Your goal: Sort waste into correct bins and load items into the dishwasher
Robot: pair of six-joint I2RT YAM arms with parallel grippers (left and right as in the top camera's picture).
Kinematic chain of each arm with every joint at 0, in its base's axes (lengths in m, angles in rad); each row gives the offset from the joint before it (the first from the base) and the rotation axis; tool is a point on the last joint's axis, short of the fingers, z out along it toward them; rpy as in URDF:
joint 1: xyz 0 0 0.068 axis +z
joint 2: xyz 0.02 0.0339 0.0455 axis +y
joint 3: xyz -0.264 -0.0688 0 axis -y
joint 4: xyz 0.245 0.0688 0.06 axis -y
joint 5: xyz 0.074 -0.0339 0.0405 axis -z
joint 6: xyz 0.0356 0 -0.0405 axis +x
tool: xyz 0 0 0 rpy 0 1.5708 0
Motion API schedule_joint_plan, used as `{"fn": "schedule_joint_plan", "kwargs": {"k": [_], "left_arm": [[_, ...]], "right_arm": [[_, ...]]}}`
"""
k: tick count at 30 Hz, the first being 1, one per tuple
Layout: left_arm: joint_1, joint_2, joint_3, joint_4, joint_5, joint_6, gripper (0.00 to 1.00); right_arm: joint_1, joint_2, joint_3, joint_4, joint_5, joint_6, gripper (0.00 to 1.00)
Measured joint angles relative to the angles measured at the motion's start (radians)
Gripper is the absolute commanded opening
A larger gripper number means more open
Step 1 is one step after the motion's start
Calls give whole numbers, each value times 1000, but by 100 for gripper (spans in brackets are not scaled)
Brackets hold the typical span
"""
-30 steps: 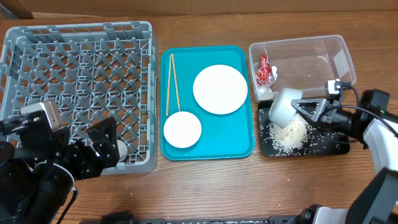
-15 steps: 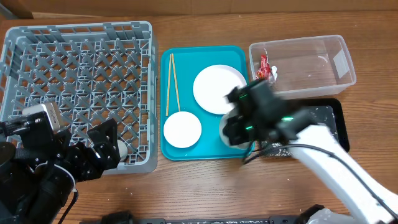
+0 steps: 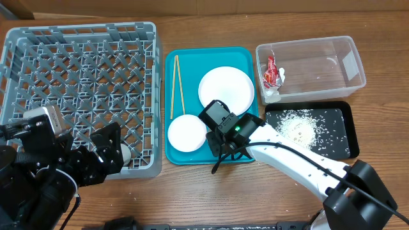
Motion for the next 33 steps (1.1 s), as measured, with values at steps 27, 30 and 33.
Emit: {"fn": "schedule_joint_plan", "kwargs": {"k": [27, 30, 33], "left_arm": [[0, 0, 0, 0, 0, 0, 100], [0, 0, 0, 0, 0, 0, 100], [0, 0, 0, 0, 0, 0, 100]], "right_arm": [[-117, -497, 233, -24, 72, 39, 100], [-117, -496, 236, -131, 72, 42, 100], [-117, -490, 236, -198, 81, 42, 100]]}}
